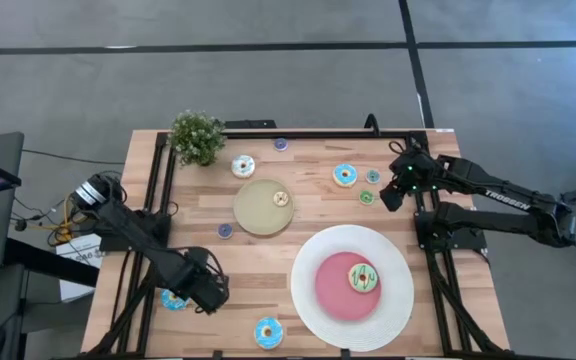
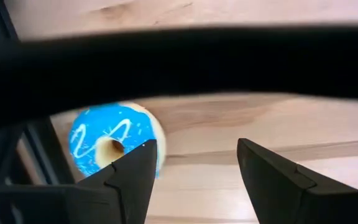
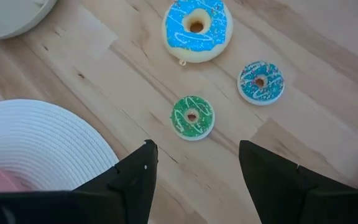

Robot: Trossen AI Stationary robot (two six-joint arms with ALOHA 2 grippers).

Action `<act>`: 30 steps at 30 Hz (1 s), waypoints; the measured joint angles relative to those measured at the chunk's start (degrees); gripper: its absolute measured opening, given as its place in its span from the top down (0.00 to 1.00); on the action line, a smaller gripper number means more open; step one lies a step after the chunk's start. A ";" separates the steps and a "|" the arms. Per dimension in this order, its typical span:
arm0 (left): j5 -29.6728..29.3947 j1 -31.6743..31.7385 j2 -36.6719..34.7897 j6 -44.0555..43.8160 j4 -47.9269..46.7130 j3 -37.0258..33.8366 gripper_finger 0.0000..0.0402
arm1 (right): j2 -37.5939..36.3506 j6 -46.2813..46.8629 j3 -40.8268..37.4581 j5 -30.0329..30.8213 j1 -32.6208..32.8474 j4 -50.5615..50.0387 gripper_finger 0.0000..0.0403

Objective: Pick & Place donuts
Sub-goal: Put the left large blue donut on the pink plate

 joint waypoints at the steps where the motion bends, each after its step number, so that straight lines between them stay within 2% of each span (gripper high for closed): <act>1: 0.80 -0.22 0.59 0.85 -0.08 -0.06 0.46 | 0.00 0.70 0.00 -0.22 0.03 -0.03 0.47; 6: 1.53 -2.78 1.23 1.80 0.21 -0.68 0.46 | 0.00 4.43 0.00 -0.82 0.03 -0.05 0.47; 15: -1.80 -11.98 1.22 -5.29 -0.49 -0.90 0.46 | 0.00 7.34 0.00 -0.82 0.03 -0.09 0.47; 23: -1.79 -14.99 1.18 -7.44 12.83 -9.66 0.46 | 0.00 9.91 0.00 -0.80 0.03 -0.05 0.47; 30: -1.42 -14.97 1.18 -6.89 15.61 -12.29 0.46 | -0.01 11.00 0.00 -0.80 0.03 -0.01 0.47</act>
